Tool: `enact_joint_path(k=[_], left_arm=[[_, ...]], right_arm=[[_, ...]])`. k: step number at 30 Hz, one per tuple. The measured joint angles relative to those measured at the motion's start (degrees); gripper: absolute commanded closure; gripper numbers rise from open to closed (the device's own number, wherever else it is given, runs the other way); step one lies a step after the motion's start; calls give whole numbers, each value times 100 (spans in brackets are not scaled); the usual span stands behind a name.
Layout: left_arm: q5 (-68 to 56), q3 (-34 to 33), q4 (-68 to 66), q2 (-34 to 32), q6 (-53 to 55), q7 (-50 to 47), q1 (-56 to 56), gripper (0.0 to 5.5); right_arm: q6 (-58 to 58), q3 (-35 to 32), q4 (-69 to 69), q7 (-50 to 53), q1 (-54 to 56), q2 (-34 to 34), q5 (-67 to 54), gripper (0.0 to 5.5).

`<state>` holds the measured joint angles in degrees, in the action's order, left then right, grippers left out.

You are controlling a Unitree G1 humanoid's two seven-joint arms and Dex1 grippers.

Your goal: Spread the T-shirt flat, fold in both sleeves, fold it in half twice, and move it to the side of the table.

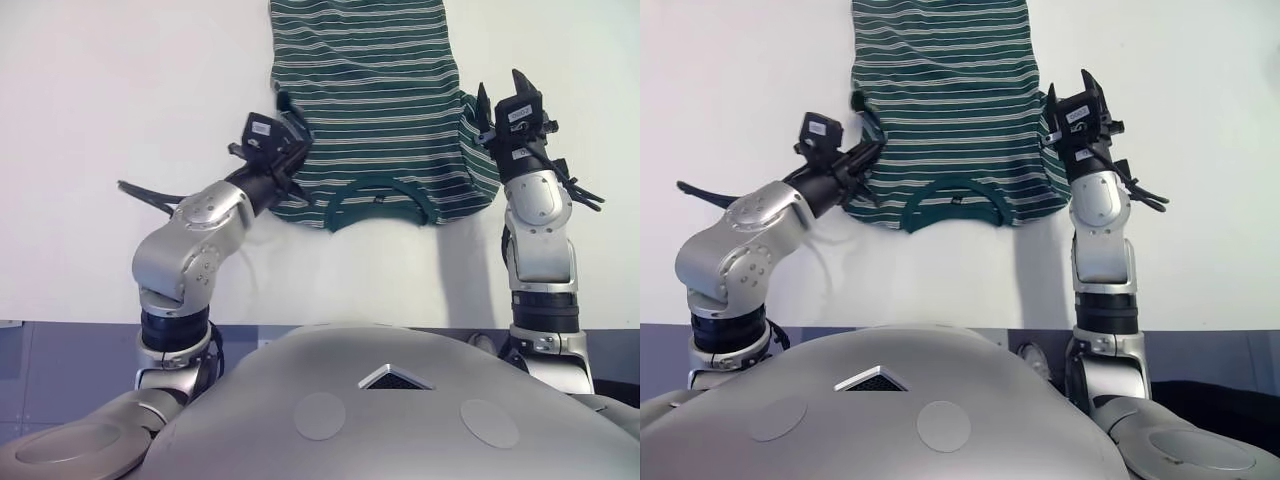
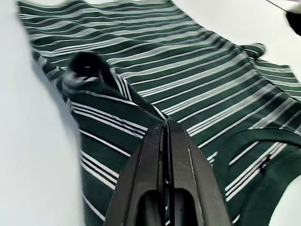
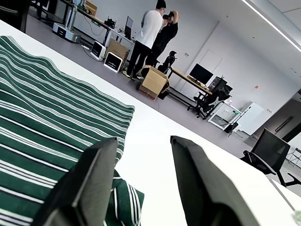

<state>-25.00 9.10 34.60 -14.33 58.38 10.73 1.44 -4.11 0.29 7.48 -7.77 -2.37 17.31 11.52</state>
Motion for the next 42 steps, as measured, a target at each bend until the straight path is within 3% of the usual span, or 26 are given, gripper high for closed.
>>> enact_joint_path(k=[3, 11, 15, 17, 22, 30, 36, 42], left_arm=[[69, 216, -472, 24, -37, 106, -15, 547], [114, 269, -702, 161, -296, 216, -186, 393], [794, 707, -319, -322, -939, 295, -611, 390], [939, 463, -313, -195, -1296, 163, -825, 390], [1000, -71, -528, -47, -1776, 10, -844, 390], [1134, -184, -848, 14, -2111, 52, -986, 390], [1174, -211, -910, 71, -2194, 112, -995, 390], [1213, 3, -788, 229, -2232, 114, -758, 390]], right_arm=[[42, 17, -23, -17, 35, 5, -1, 341], [344, -80, -32, 88, 34, -3, -29, 341], [412, -587, 200, 446, -80, -330, -474, 322], [170, -871, 455, 628, -511, -709, -881, 284], [-458, -1286, 810, 1110, -1512, -1475, -1401, 284], [-2347, -2033, -146, 1332, 262, -1274, -2305, 284], [-2889, -1748, -63, 1364, 131, -1479, -2295, 284], [-2604, -1776, -91, 1601, -21, -1767, -2257, 400]])
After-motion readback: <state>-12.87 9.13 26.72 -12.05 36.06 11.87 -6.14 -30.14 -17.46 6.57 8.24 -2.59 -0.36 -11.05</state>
